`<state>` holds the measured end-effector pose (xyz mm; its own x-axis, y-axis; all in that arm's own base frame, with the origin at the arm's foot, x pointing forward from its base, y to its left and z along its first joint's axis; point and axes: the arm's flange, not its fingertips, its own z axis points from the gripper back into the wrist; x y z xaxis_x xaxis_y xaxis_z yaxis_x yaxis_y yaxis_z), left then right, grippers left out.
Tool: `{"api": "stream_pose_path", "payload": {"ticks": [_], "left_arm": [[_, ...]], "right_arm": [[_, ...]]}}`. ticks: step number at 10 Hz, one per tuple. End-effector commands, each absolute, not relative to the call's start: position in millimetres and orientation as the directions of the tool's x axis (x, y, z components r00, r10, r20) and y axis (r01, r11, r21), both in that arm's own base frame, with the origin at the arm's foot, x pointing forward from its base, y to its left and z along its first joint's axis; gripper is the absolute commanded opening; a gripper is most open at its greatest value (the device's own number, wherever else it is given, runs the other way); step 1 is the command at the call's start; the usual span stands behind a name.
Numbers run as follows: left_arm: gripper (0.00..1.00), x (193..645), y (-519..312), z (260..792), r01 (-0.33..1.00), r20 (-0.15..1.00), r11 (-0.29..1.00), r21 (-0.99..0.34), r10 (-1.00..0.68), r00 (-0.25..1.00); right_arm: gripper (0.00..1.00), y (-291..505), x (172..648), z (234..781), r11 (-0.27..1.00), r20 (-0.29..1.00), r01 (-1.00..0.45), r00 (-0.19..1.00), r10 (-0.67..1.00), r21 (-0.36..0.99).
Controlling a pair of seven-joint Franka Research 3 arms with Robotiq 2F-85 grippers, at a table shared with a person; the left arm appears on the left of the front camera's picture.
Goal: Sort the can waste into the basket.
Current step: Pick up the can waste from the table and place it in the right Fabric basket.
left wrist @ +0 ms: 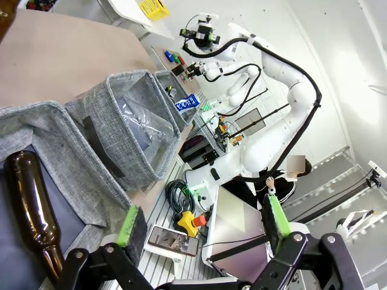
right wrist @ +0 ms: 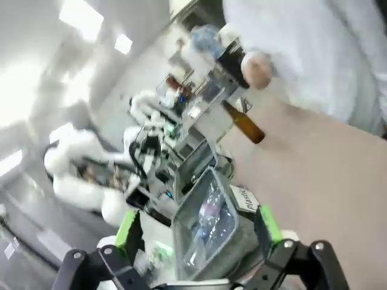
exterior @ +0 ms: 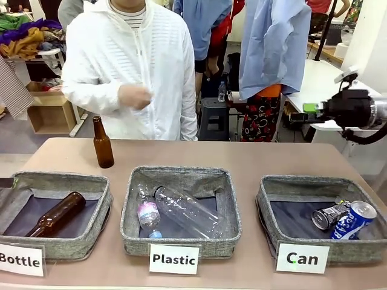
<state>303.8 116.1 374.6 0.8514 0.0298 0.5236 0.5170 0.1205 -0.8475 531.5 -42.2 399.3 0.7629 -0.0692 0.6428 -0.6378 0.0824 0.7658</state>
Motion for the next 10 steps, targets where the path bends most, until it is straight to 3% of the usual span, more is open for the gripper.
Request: {"api": "stream_pose_path", "payload": {"ticks": [1, 3, 4, 10], "left_arm": [[1.0, 301.9, 117.5, 376.9, 0.518, 0.523, 0.11, -0.849, 0.029, 0.852], [1.0, 301.9, 117.5, 376.9, 0.518, 0.523, 0.11, -0.849, 0.029, 0.852], [1.0, 301.9, 117.5, 376.9, 0.518, 0.523, 0.11, -0.849, 0.029, 0.852], [1.0, 301.9, 117.5, 376.9, 0.518, 0.523, 0.11, -0.849, 0.029, 0.852]], "right_arm": [[1.0, -47.0, 552.1, 400.9, 0.143, 0.458, -0.438, 0.872, -0.171, 0.888], [1.0, -49.4, 553.3, 387.9, 0.304, 0.541, -0.491, 0.834, -0.105, 0.816], [1.0, -55.4, 545.6, 381.2, 0.171, 0.487, -0.462, 0.859, -0.156, 0.87], [1.0, -55.4, 545.6, 381.2, 0.171, 0.487, -0.462, 0.859, -0.156, 0.87]]}}
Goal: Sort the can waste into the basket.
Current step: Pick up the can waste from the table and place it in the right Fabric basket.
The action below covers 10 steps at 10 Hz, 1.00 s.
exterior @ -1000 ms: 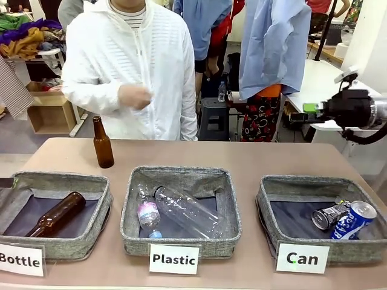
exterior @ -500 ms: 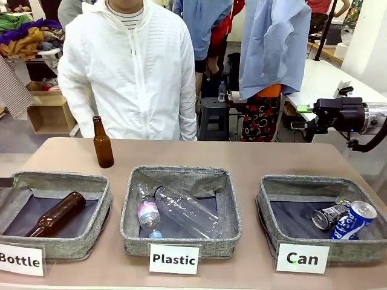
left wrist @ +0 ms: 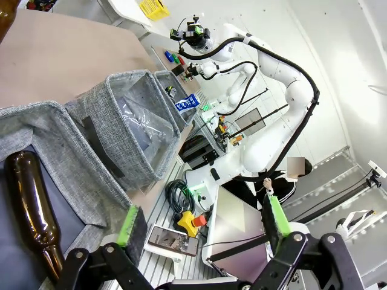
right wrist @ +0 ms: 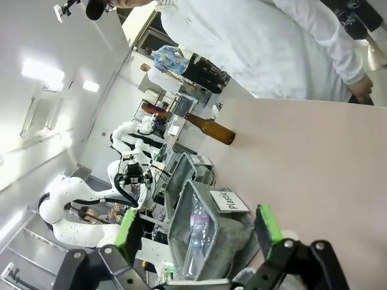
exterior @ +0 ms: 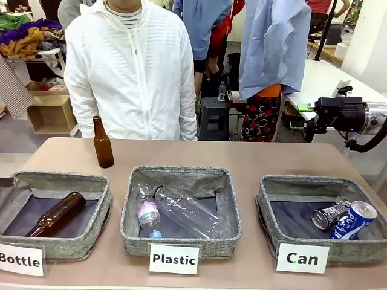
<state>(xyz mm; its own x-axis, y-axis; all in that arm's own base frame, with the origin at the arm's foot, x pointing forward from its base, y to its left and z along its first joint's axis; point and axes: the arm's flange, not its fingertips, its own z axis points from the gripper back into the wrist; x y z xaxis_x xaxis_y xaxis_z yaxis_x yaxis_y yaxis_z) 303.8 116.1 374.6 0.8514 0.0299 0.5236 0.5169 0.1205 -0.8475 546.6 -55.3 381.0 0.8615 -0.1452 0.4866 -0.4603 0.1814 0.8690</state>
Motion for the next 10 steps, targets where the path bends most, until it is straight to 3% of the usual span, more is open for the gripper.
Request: {"api": "stream_pose_path", "payload": {"ticks": [1, 10], "left_arm": [[1.0, 301.9, 117.5, 376.9, 0.518, 0.523, 0.11, -0.849, 0.029, 0.852], [1.0, 301.9, 117.5, 376.9, 0.518, 0.523, 0.11, -0.849, 0.029, 0.852]], "right_arm": [[1.0, -55.4, 545.6, 381.2, 0.171, 0.487, -0.462, 0.859, -0.156, 0.87], [1.0, -55.4, 545.6, 381.2, 0.171, 0.487, -0.462, 0.859, -0.156, 0.87]]}}
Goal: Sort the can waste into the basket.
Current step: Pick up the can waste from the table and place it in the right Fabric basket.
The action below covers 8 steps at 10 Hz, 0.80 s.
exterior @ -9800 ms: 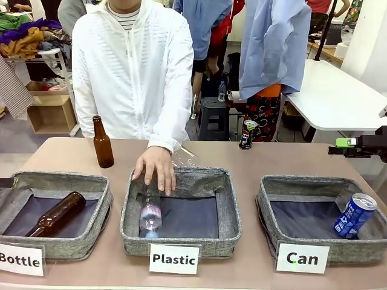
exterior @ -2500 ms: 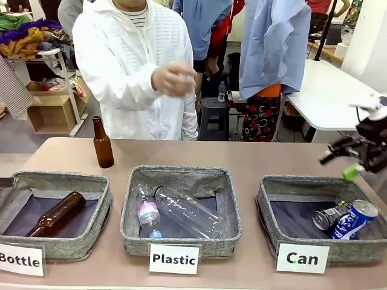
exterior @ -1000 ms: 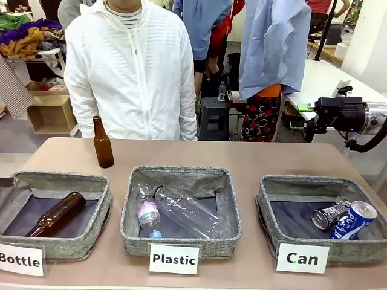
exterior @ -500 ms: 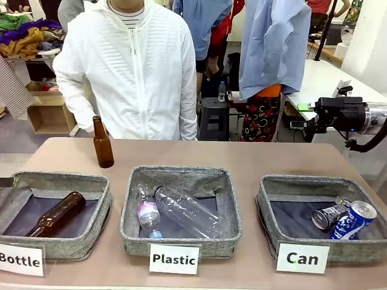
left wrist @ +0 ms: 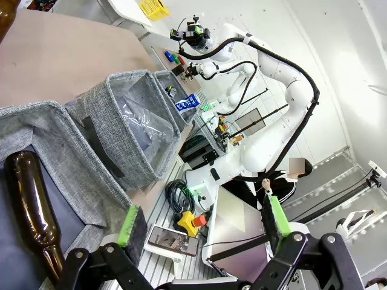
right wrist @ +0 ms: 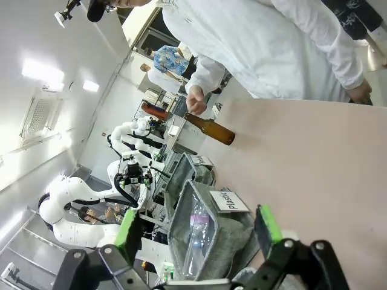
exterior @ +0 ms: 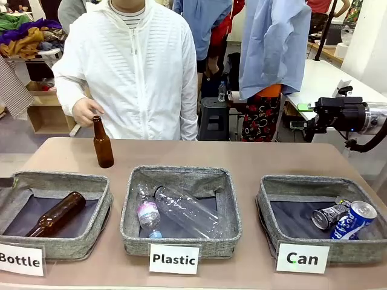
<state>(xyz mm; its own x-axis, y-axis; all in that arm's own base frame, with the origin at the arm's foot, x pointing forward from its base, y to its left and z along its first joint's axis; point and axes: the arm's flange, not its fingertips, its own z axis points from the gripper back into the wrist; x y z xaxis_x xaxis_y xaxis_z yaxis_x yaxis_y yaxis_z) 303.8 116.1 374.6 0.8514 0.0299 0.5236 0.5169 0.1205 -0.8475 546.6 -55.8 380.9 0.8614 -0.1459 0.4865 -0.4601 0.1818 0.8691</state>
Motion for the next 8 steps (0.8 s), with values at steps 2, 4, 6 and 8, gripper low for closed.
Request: {"api": "stream_pose_path", "payload": {"ticks": [2, 4, 6, 8], "left_arm": [[1.0, 301.9, 117.5, 376.9, 0.518, 0.523, 0.11, -0.849, 0.029, 0.852], [1.0, 301.9, 117.5, 376.9, 0.518, 0.523, 0.11, -0.849, 0.029, 0.852], [1.0, 301.9, 117.5, 376.9, 0.518, 0.523, 0.11, -0.849, 0.029, 0.852], [1.0, 301.9, 117.5, 376.9, 0.518, 0.523, 0.11, -0.849, 0.029, 0.852]], "right_arm": [[1.0, -55.4, 545.6, 381.2, 0.171, 0.487, -0.462, 0.859, -0.156, 0.87], [1.0, -55.4, 545.6, 381.2, 0.171, 0.487, -0.462, 0.859, -0.156, 0.87], [1.0, -55.4, 545.6, 381.2, 0.171, 0.487, -0.462, 0.859, -0.156, 0.87], [1.0, -55.4, 545.6, 381.2, 0.171, 0.487, -0.462, 0.859, -0.156, 0.87]]}}
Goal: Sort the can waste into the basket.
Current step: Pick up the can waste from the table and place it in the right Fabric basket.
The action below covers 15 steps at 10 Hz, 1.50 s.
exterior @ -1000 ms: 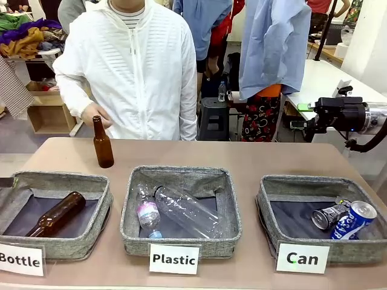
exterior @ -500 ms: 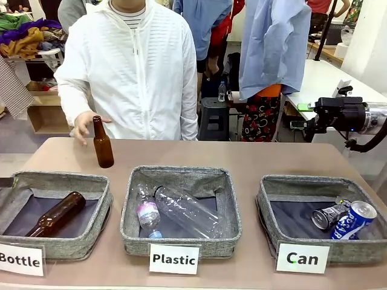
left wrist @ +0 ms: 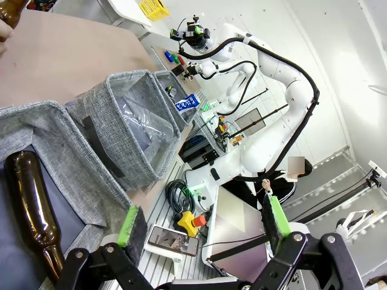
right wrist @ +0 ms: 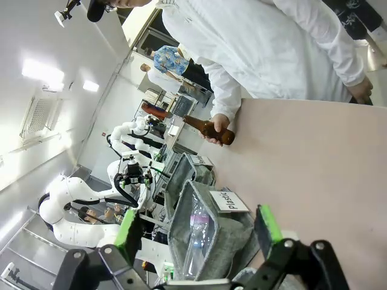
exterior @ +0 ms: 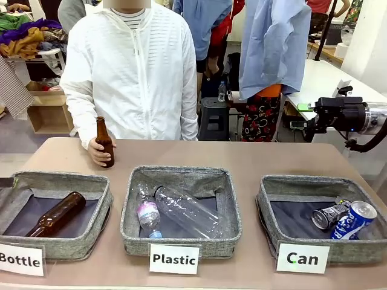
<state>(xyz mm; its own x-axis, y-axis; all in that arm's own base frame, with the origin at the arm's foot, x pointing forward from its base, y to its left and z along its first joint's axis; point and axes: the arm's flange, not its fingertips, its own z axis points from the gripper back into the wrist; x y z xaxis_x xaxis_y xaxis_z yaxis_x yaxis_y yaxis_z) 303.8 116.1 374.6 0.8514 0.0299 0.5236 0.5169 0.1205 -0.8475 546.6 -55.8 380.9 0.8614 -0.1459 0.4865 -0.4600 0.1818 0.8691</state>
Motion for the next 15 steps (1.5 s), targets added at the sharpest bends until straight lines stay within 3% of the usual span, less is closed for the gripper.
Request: {"api": "stream_pose_path", "payload": {"ticks": [1, 6, 8, 10, 12, 15], "left_arm": [[1.0, 301.9, 117.5, 376.9, 0.518, 0.523, 0.11, -0.849, 0.029, 0.852], [1.0, 303.8, 116.1, 374.6, 0.517, 0.524, 0.12, -0.848, 0.03, 0.851], [1.0, 266.1, 191.3, 470.0, 0.623, 0.664, 0.244, -0.744, 0.163, 0.73], [1.0, 216.8, 279.5, 528.9, 0.617, 0.736, 0.406, -0.674, 0.302, 0.606], [1.0, 170.8, 331.9, 545.7, 0.587, 0.779, 0.515, -0.625, 0.367, 0.508], [1.0, 120.7, 371.6, 540.8, 0.542, 0.788, 0.576, -0.612, 0.503, 0.356]], "right_arm": [[1.0, -55.4, 545.6, 381.2, 0.171, 0.487, -0.462, 0.859, -0.156, 0.87], [1.0, -55.4, 545.6, 381.2, 0.171, 0.487, -0.462, 0.859, -0.156, 0.87], [1.0, -55.4, 545.6, 381.2, 0.171, 0.487, -0.462, 0.859, -0.156, 0.87], [1.0, -55.4, 545.6, 381.2, 0.171, 0.487, -0.462, 0.859, -0.156, 0.87], [1.0, -55.4, 545.6, 381.2, 0.171, 0.487, -0.462, 0.859, -0.156, 0.87], [1.0, -55.4, 545.6, 381.2, 0.171, 0.487, -0.462, 0.859, -0.156, 0.87]]}}
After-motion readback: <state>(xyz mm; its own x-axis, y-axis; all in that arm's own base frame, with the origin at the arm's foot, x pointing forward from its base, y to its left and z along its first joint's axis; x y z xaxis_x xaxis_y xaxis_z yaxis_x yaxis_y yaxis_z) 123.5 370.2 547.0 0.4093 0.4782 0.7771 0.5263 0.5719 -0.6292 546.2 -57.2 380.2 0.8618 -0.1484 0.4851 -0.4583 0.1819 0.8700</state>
